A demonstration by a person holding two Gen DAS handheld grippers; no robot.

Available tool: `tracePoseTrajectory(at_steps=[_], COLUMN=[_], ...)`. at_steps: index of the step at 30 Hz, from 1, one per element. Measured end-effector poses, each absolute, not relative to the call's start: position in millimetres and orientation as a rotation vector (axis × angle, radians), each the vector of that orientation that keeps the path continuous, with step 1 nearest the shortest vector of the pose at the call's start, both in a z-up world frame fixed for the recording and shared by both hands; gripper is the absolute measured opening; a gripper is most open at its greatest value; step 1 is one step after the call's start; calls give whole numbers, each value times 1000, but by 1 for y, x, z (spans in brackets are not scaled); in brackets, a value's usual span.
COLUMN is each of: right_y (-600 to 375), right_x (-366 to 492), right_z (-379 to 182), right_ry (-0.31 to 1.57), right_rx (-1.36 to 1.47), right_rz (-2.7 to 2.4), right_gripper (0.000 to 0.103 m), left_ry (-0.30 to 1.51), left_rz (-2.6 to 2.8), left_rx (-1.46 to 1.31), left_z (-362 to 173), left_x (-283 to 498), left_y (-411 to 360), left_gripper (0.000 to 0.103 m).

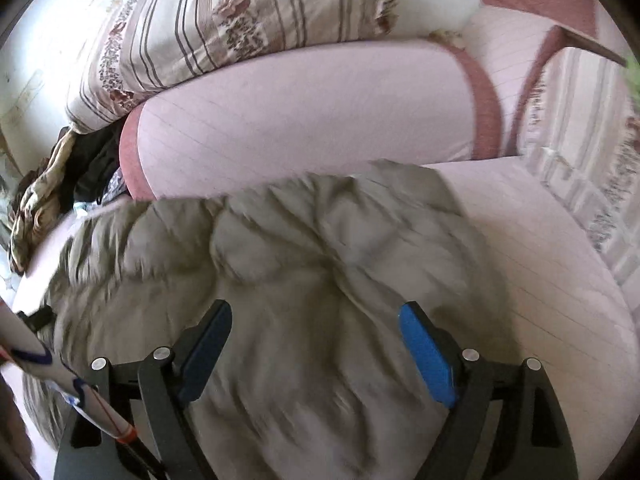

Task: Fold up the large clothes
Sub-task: 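Release the coat with both tools and pull back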

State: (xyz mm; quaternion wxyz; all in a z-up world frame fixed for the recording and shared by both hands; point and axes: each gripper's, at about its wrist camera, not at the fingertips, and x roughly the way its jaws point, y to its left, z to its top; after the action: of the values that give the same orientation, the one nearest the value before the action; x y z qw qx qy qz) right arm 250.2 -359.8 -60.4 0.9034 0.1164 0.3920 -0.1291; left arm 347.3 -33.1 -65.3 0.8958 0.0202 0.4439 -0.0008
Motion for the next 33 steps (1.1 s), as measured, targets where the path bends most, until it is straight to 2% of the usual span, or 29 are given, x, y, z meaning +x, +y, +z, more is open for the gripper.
tracePoseTrajectory(at_steps=[6,9,13,19,24,33], right_y=[-379,-374,-368,-341,-317,-284], right_x=[203,211,202,129,70,4], right_z=[-100,-107,-88,-70,-76,-71], right_ry=[854,868,852,809,830,814], right_rx=[205,127,149,156,199,221], right_rz=[-361,-394,-394,-354,-319,-268], right_gripper=[89,90,90,90,90,90], left_ry=[956,964,957,903,879,861], left_rz=[41,52,21,50,56,-2], left_rx=[-51,-48,-51,-38,-17,-4], left_z=[-110,-103,-85,-62,-54,-46], left_x=[330,327,301,234,174,77], left_y=[17,16,26,55,62,38], left_gripper=[92,92,92,92,92,92])
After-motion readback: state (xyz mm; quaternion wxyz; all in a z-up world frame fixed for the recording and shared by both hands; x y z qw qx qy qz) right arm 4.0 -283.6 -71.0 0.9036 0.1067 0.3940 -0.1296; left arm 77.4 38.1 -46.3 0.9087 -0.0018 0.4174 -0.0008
